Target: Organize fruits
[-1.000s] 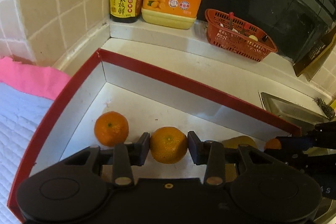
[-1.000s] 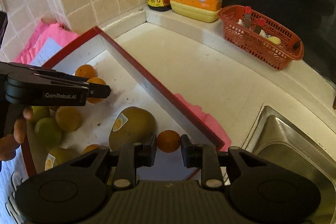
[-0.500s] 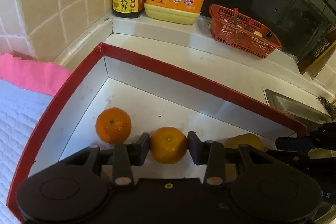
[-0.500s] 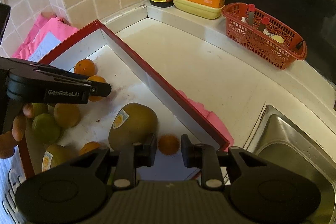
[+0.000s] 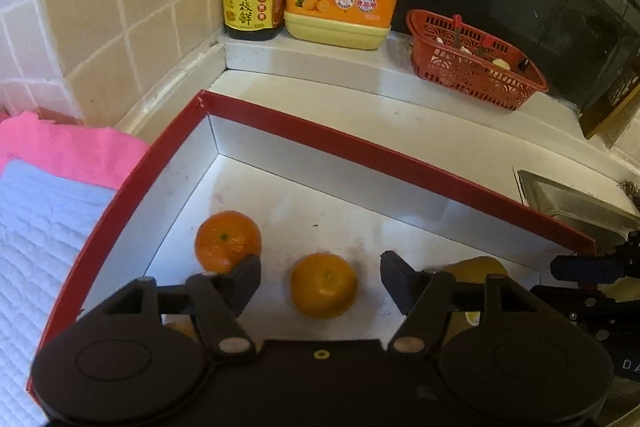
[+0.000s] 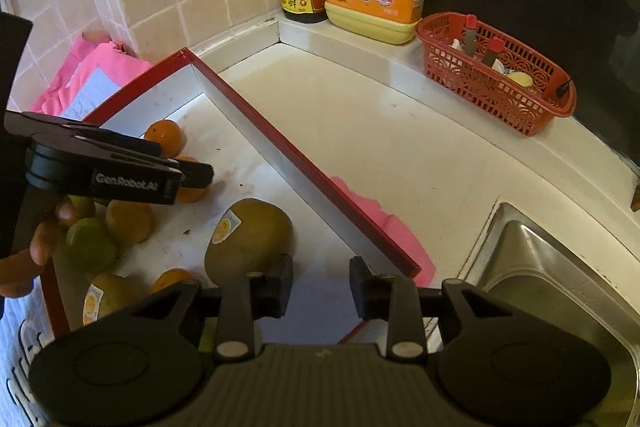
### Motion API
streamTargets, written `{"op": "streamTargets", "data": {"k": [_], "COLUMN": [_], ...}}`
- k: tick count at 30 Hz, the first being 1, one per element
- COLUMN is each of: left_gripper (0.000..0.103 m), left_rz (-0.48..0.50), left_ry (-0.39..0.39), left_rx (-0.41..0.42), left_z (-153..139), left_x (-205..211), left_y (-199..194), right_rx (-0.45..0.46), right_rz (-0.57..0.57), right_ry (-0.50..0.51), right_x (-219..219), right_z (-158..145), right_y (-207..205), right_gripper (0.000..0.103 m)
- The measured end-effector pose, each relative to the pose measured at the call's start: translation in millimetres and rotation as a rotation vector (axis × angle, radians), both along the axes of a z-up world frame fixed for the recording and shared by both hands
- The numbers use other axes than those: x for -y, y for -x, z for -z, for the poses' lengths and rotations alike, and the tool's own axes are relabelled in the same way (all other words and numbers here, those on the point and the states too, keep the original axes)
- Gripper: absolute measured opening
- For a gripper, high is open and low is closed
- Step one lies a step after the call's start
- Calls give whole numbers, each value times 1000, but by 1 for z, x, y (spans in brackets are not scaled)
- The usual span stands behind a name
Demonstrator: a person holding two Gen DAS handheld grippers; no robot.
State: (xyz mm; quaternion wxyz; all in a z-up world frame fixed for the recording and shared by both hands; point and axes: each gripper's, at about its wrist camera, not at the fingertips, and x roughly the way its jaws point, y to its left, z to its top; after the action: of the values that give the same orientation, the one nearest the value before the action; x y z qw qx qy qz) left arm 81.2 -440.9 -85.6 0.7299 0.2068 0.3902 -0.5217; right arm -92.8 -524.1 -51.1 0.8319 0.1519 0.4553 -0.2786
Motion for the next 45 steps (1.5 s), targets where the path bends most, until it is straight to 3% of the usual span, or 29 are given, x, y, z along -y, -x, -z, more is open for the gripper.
{"op": "streamTargets", "data": {"k": [12, 24, 28, 32, 37, 45], "left_gripper": [79, 79, 79, 79, 79, 80], "left_rz": [-56, -143, -201, -273, -379, -582], "left_ry": [54, 144, 183, 225, 273, 235], "left_rx": [11, 88, 120, 143, 166, 228], "left_z": [-32, -84, -101, -117, -132, -137], "left_x": [-25, -93, -130, -171, -222, -287], "left_y": [3, 24, 29, 30, 35, 50], "right_rx": [53, 132, 155, 182, 223, 289], "right_rz": [15, -67, -87, -119, -180, -189], "right_ry": [-7, 43, 67, 94, 107, 117], "right_x": [-4, -45, -63, -80, -108, -153], "right_z": [-19, -62, -77, -93, -108, -117], "right_y": [17, 27, 28, 25, 15, 3], "right_gripper": [35, 39, 45, 60, 67, 81]}}
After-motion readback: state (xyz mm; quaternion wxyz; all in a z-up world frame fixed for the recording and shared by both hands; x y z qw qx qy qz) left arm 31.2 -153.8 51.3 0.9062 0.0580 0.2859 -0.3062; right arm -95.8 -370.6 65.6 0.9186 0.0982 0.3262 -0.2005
